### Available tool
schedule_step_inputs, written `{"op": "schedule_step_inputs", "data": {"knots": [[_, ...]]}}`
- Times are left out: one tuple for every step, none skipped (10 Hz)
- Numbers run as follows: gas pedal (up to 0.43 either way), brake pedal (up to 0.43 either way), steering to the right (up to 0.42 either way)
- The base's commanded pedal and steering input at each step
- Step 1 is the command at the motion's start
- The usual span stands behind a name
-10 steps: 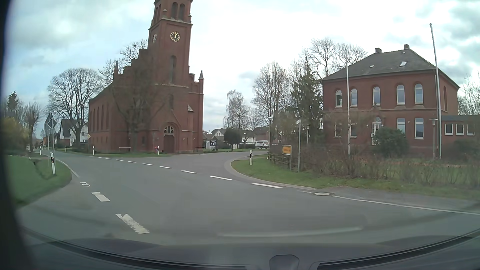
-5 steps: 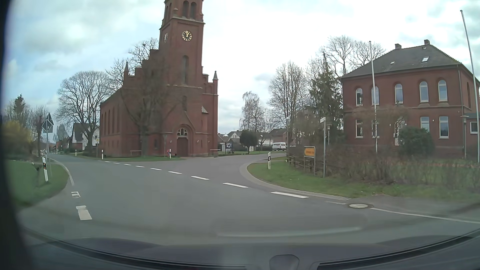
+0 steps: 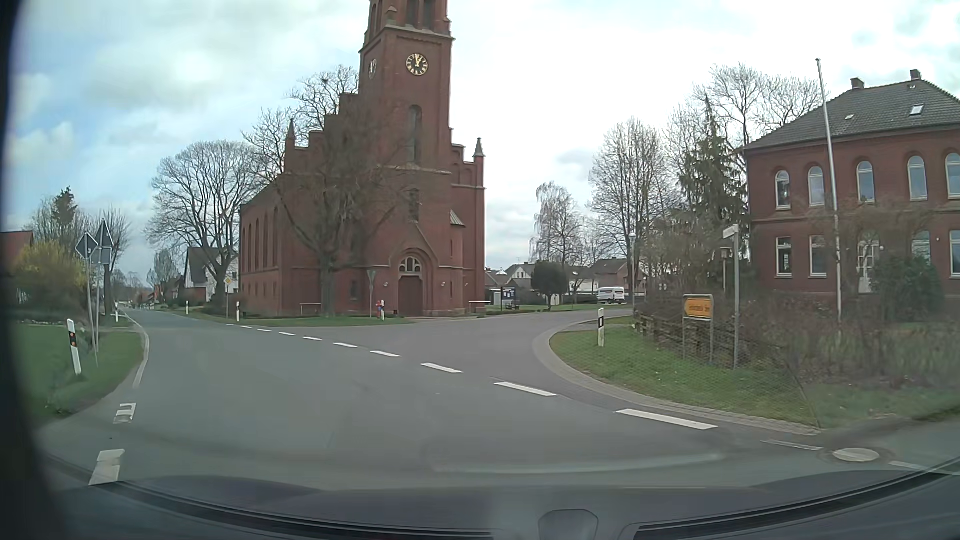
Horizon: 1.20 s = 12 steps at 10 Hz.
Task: Follow the waypoints while adhering to traffic rules and regulations
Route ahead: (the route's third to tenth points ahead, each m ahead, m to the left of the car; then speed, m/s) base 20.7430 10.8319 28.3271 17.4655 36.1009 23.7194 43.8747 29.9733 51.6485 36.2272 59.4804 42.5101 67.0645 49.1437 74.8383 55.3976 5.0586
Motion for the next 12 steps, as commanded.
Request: {"op": "schedule_step_inputs", "data": {"knots": [[0.37,0.0,-0.193],[0.37,0.0,-0.196],[0.37,0.0,-0.196],[0.37,0.0,-0.196],[0.37,0.0,-0.196],[0.37,0.0,-0.196],[0.37,0.0,-0.197],[0.37,0.0,-0.195],[0.37,0.0,-0.194],[0.37,0.0,-0.187],[0.37,0.0,-0.181],[0.37,0.0,-0.175]]}}
